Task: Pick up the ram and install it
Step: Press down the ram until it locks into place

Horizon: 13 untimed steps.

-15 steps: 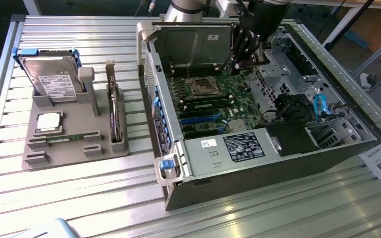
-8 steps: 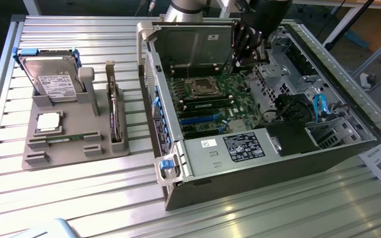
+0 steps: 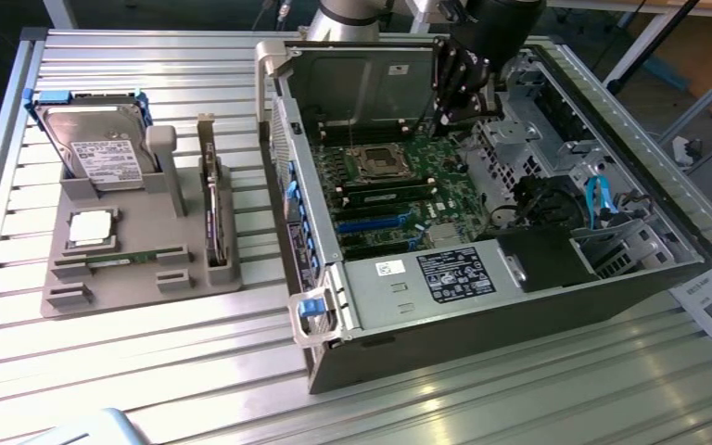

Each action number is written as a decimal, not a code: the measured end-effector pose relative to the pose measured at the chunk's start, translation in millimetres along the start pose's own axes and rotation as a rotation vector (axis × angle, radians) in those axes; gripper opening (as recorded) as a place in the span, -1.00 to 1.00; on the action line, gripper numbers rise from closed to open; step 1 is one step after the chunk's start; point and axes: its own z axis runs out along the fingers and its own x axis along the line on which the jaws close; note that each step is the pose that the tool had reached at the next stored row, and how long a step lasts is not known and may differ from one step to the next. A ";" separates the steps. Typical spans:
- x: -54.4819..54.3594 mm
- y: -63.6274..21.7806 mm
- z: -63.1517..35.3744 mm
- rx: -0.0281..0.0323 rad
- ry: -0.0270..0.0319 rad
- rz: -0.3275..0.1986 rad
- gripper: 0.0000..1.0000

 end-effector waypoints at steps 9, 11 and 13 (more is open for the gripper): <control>0.0 -0.1 0.0 0.0010 -0.0009 0.092 -0.80; 0.0 0.0 0.0 0.0014 -0.0013 0.129 -0.80; 0.0 0.0 0.0 0.0017 -0.0016 0.165 -0.80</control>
